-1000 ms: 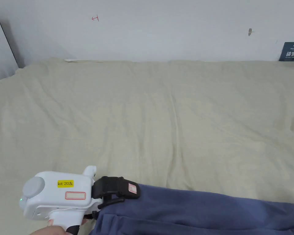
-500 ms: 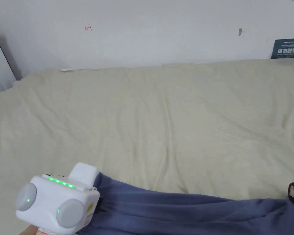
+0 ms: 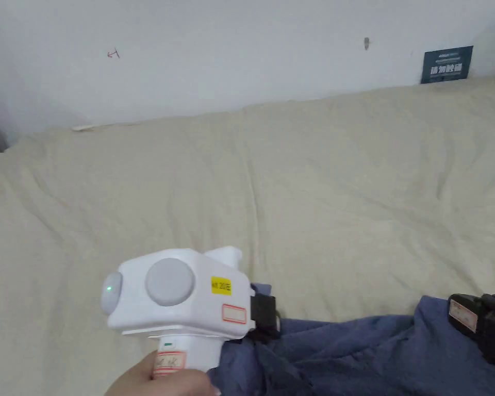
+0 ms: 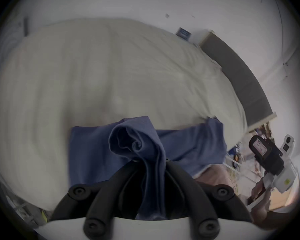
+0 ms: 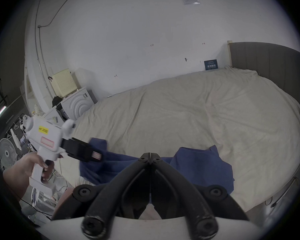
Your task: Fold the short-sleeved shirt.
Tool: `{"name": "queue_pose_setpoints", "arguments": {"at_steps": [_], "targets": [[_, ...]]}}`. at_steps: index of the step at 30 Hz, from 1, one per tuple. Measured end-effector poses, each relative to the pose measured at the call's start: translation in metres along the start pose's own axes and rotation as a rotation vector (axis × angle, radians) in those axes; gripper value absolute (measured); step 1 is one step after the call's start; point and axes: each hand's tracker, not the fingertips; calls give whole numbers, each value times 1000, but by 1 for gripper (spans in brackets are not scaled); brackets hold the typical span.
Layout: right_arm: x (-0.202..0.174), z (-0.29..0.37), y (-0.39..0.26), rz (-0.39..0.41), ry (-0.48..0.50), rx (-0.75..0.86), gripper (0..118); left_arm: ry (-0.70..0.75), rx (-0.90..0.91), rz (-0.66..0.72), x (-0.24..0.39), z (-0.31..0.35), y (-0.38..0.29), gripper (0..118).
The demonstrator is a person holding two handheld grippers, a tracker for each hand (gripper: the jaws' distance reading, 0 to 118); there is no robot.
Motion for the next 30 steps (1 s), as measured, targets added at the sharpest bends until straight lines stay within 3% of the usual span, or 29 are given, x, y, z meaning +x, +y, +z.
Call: {"name": "queue_pose_setpoints", "arguments": {"at_steps": [2,5,6,9,14,15,16,17,18,20,21,24,28,30], "targets": [[3,4,0,-3,-7,3,0,1,-53,-43,24,-31,5,20],[9,9,0,-17,-15,9,0,-69,-84,-10,37,-58,9,104],[11,10,0,-21,-17,10,0,-95,-88,10,39,-59,9,117],[14,12,0,-28,-23,12,0,-188,-54,49,32,-36,8,117],[17,8,0,-44,-17,7,0,-84,108,100,-2,22,-1,116],[17,7,0,-46,-14,8,0,-59,137,117,-10,31,-3,114],[16,6,-1,-47,-10,9,0,-35,150,141,-17,36,-5,104],[16,6,0,-47,-8,10,0,-28,164,138,-21,40,-7,79],[16,6,0,-46,-6,10,0,-22,179,121,-23,41,-10,26],[15,5,-1,-44,-2,9,0,64,161,86,-20,29,-13,2],[15,6,-1,-43,0,8,0,105,122,85,-17,18,-14,0],[16,8,-2,-38,-2,3,0,-24,47,82,-9,-9,-15,0],[18,11,-4,-37,-11,1,0,49,-52,2,22,-63,-13,0],[19,12,-3,-38,-17,-4,0,4,-78,-33,39,-78,-14,0]]}}
